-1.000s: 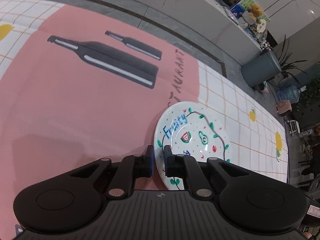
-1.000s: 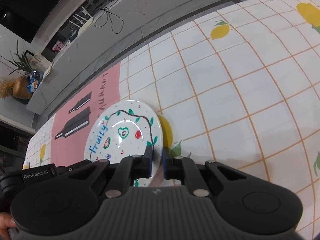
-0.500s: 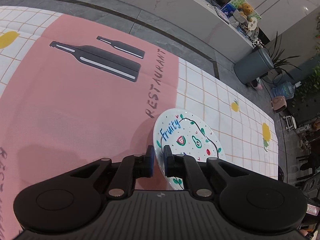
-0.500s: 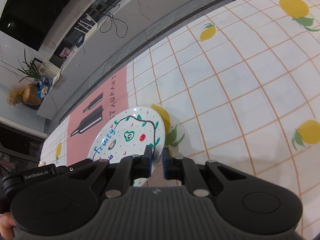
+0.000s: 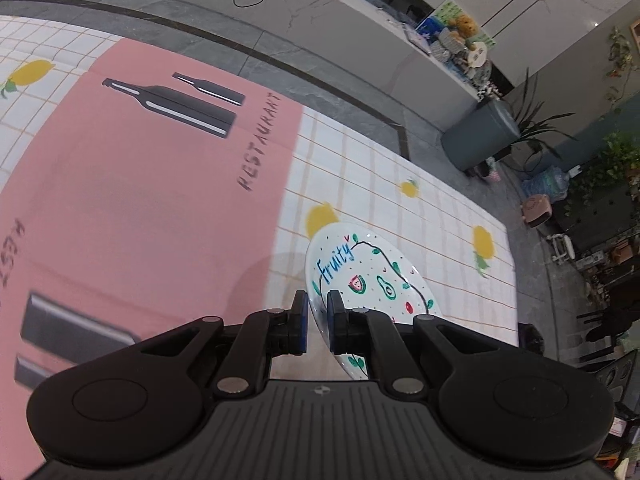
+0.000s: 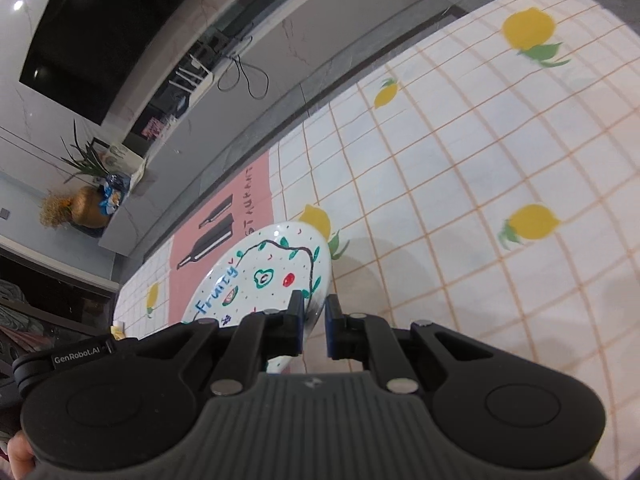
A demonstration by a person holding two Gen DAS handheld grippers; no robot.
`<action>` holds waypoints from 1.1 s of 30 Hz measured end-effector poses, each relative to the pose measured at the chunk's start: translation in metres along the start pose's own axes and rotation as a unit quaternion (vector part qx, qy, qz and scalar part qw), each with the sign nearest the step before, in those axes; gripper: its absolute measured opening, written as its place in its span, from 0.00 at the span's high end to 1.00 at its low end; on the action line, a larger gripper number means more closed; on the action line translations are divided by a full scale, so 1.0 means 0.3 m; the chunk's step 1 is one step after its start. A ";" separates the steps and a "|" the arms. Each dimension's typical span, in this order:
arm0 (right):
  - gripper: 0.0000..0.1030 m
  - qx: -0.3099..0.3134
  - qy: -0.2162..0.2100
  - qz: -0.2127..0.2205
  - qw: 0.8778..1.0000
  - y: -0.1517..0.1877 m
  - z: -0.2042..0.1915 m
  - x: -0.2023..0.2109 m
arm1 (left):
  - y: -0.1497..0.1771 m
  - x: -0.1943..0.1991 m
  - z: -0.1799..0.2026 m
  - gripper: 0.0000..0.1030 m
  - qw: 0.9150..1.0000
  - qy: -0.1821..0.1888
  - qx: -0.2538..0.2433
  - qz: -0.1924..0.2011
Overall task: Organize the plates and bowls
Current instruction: 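Carry the Fruity plate with both grippers onto the glass plates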
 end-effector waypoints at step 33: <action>0.92 0.001 0.074 -0.007 0.997 0.325 0.371 0.310 | 0.567 -0.095 0.086 0.90 0.998 0.018 -0.022 -0.057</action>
Point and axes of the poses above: each gripper's, at about its wrist camera, not at the fingertips, and x roughly against the way its jaws point, z to its right, y to its underside, the point moved 7 cm from there along -x, roughly the way its jaws point, and after that the axes turned 6 degrees about -y, right-handed, at the moved point
